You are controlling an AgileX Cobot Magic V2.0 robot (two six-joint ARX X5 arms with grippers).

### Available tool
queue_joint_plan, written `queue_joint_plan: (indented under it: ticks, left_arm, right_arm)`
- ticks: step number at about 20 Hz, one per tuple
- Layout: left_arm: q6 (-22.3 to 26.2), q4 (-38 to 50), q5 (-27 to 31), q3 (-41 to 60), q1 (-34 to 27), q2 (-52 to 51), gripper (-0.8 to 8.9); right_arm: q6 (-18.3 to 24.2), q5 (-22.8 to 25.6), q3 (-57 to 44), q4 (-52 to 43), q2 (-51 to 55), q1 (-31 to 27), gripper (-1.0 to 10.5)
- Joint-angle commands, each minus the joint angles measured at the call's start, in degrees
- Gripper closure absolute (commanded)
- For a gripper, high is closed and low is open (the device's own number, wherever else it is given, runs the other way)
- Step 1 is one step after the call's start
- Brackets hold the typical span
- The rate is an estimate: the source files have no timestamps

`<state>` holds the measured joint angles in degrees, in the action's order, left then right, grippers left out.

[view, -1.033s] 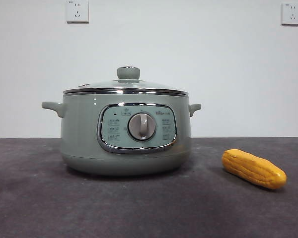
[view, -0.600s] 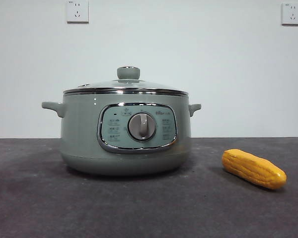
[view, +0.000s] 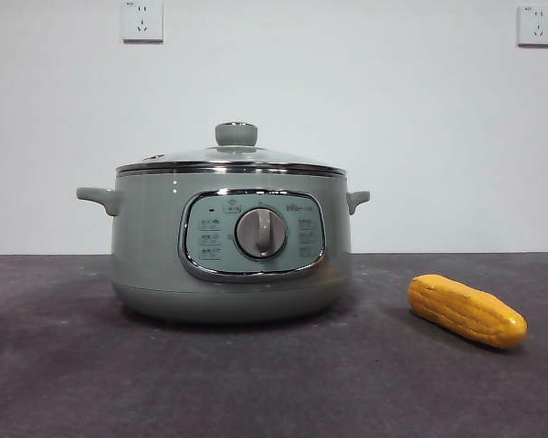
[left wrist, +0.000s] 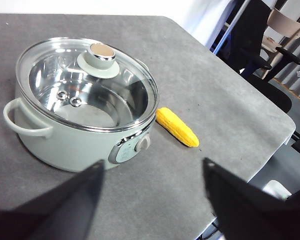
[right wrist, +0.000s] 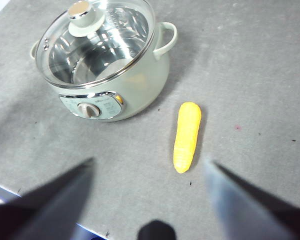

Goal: Pick up the corn,open the lid,put the corn in the pot,close the lid

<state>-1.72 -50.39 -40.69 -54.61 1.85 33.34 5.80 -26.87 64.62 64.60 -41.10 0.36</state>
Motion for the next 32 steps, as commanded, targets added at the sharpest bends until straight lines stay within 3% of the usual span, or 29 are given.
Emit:
queue_joint_plan:
  ticks: [1,9,19,22,24,32]
  left_arm:
    - [-0.2,0.7,-0.3,-1.0,0.1,0.9,2.49]
    - [-1.5,2.2,-3.8,-1.6,0.7,3.5,2.49]
    - [-2.1,3.4,-4.3,-1.6,3.6,7.9,2.49]
    - [-2.1,3.4,-4.3,-1.6,4.2,9.8,2.49]
    - [-2.1,3.4,-4.3,-1.6,4.3,11.0,2.5]
    - [-2.1,5.1,-4.3,-1.6,4.3,12.5,2.5]
  right_arm:
    - [-1.4,-0.2,0.2,-1.5,-1.2,0.0,3.5]
    - [-2.6,0.4,0.2,-6.9,-20.2,5.6,3.5]
    - [-2.5,13.6,0.2,-9.3,-47.9,15.5,3.6]
    - [-2.7,14.6,0.1,-9.6,-52.1,17.0,3.7]
    - [-2.8,15.6,0.1,-10.4,-53.9,17.7,4.8]
    - [-4.3,18.8,0.0,-13.8,-54.8,17.8,5.2]
